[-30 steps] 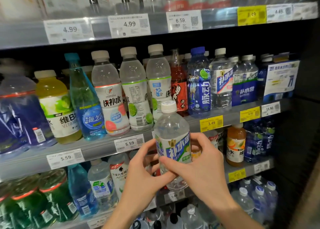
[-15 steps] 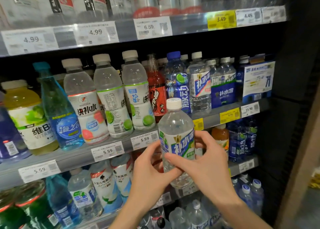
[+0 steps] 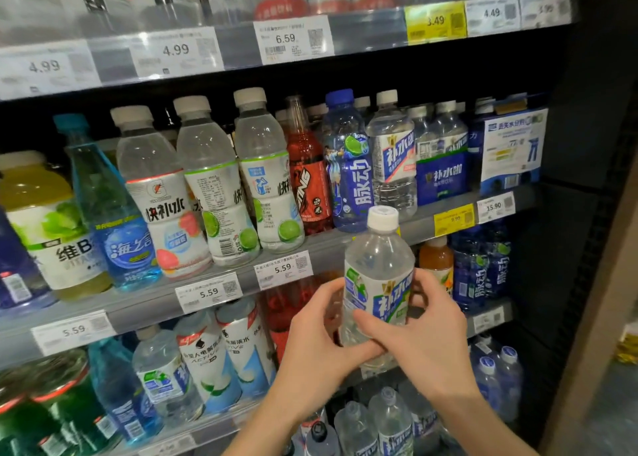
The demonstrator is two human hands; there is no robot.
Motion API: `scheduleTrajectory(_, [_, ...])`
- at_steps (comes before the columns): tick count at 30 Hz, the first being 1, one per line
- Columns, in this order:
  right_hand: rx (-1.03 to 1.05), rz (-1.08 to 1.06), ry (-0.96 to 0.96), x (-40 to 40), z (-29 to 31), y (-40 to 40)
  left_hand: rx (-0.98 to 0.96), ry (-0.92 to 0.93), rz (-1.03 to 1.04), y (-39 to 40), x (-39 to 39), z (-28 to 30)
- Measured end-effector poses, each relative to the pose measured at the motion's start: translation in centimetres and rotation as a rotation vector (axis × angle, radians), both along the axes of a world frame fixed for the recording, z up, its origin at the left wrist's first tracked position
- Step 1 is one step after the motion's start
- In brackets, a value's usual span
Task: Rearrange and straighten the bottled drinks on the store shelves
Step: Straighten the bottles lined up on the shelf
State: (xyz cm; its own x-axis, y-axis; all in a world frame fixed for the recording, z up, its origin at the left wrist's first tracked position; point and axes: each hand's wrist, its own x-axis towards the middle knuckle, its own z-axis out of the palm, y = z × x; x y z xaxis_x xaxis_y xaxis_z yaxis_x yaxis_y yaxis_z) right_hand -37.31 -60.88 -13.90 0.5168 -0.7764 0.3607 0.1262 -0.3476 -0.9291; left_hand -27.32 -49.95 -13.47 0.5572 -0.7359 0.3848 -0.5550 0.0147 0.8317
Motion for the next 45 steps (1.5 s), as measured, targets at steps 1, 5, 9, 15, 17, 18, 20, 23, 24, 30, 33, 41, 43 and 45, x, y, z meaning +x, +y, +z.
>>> scheduleTrajectory(1, [0.014,-0.029,0.002,-0.1,-0.6,-0.6,0.045,-0.019,-0.023,-0.3,0.1,-0.5])
scheduleTrajectory(5, [0.065,-0.169,0.026,-0.4,-3.5,-3.5,0.213,-0.118,0.022,-1.7,0.9,-2.9])
scheduleTrajectory(9, [0.130,-0.313,0.032,-0.6,-6.0,-7.0,0.261,-0.130,0.027,-3.8,1.3,-4.6])
scheduleTrajectory(15, [0.234,-0.476,-0.059,0.1,-8.9,-11.4,0.283,-0.083,-0.020,-10.1,1.1,-3.9])
scheduleTrajectory(17, [0.241,-0.489,-0.105,0.3,-9.8,-12.6,0.298,-0.008,-0.046,-12.9,1.0,-3.3])
scheduleTrajectory(18, [0.227,-0.491,-0.124,0.3,-10.1,-13.0,0.292,0.047,-0.067,-14.0,1.0,-2.9])
scheduleTrajectory(20, [0.184,-0.505,-0.123,0.2,-10.7,-13.8,0.271,0.092,-0.107,-16.4,0.9,-2.4])
scheduleTrajectory(23, [0.184,-0.547,-0.107,-0.1,-11.5,-14.9,0.267,0.103,-0.076,-20.0,1.3,-2.7])
scheduleTrajectory(24, [0.206,-0.555,-0.110,-0.2,-11.8,-15.3,0.265,0.090,-0.045,-21.1,1.6,-3.0])
scheduleTrajectory(30, [0.258,-0.628,-0.153,-0.9,-12.6,-17.6,0.343,-0.236,0.196,-24.8,1.9,-3.8])
scheduleTrajectory(33, [0.240,-0.689,-0.173,-1.2,-12.9,-18.6,0.345,-0.485,0.243,-25.4,0.0,-3.8])
scheduleTrajectory(41, [0.224,-0.755,-0.180,-2.5,-13.9,-20.5,0.385,-0.510,0.085,-30.6,-0.8,-3.4])
scheduleTrajectory(43, [0.213,-0.752,-0.166,-2.8,-14.2,-20.7,0.399,-0.439,0.035,-31.5,-0.3,-2.9])
scheduleTrajectory(45, [0.207,-0.742,-0.161,-3.0,-14.3,-20.8,0.401,-0.422,0.016,-31.7,-0.2,-2.8])
